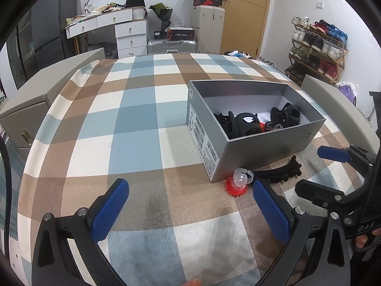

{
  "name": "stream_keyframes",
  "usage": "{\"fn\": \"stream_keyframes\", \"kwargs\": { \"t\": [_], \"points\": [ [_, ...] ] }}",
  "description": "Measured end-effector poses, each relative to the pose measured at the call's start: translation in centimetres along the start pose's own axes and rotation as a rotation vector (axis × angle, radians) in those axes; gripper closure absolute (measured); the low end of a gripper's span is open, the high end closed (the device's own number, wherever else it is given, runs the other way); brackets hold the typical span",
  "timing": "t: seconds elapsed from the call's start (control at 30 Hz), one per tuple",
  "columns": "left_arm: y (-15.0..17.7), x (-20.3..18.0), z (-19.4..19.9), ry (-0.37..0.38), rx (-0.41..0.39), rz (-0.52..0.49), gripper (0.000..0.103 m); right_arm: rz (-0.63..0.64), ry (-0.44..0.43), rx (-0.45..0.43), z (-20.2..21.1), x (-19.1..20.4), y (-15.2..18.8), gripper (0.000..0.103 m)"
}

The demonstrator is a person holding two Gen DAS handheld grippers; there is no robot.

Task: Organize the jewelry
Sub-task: 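Move the right gripper to the black comb headband and grasp it, then lift the headband with the right gripper while the left grasps the red-based bottle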

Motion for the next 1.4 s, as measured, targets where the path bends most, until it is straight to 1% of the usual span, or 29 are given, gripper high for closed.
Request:
{"fn": "stream_keyframes", "kwargs": {
  "t": [0.03, 0.07, 0.13, 0.17, 0.33, 0.43, 0.6, 0.9, 0.97, 1.03, 1.1, 1.2, 1.4],
  "points": [
    [0.1, 0.1, 0.0, -0.002, 0.0, 0.002, 0.001, 0.009, 0.002, 0.003, -0.1, 0.1, 0.0, 0.013],
    [0.1, 0.1, 0.0, -0.003, 0.002, 0.004, 0.001, 0.012, -0.007, 0.007, -0.3, 0.2, -0.1, 0.015],
    [0.2, 0.2, -0.1, 0.0, 0.006, 0.012, 0.001, 0.019, -0.024, 0.015, -0.5, 0.3, -0.2, 0.017],
    [0.2, 0.3, -0.1, 0.002, 0.009, 0.015, 0.001, 0.028, -0.025, 0.015, -0.6, 0.3, -0.2, 0.017],
    [0.3, 0.1, -0.4, 0.007, 0.024, 0.009, 0.001, 0.064, -0.02, 0.03, -1.0, 0.4, 0.0, 0.025],
    [0.3, 0.0, -0.4, 0.004, 0.028, 0.004, 0.001, 0.077, -0.031, 0.041, -1.3, 0.5, 0.0, 0.027],
    [0.3, 0.1, -0.5, 0.011, 0.034, 0.011, 0.001, 0.109, -0.038, 0.039, -1.6, 1.1, -0.3, 0.029],
    [0.3, 0.5, -0.6, 0.021, 0.035, 0.047, 0.001, 0.137, -0.039, 0.028, -1.8, 1.5, -0.6, 0.032],
    [0.3, 0.4, -0.7, 0.022, 0.039, 0.046, 0.001, 0.144, -0.041, 0.025, -1.8, 1.6, -0.6, 0.036],
    [0.3, 0.3, -0.7, 0.021, 0.041, 0.042, 0.001, 0.148, -0.041, 0.02, -1.7, 1.8, -0.6, 0.046],
    [0.2, 0.2, -0.7, 0.021, 0.043, 0.038, 0.001, 0.15, -0.048, 0.016, -1.7, 1.8, -0.6, 0.049],
    [0.2, 0.0, -0.7, 0.031, 0.046, 0.036, 0.001, 0.154, -0.064, 0.01, -1.4, 1.9, -0.4, 0.058],
    [0.2, -0.5, -0.8, 0.045, 0.05, 0.021, 0.002, 0.117, -0.096, 0.01, -0.4, 1.0, 0.5, 0.059]
  ]
}}
Point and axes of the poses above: each gripper's, at about its wrist camera, not at the fingertips, and z roughly against the way its jaws point, x to its left, y to its underside, the point moved 2 cm from there along -z, roughly the way its jaws point, and after that the axes turned 13 degrees about y, right-handed, at the moved point
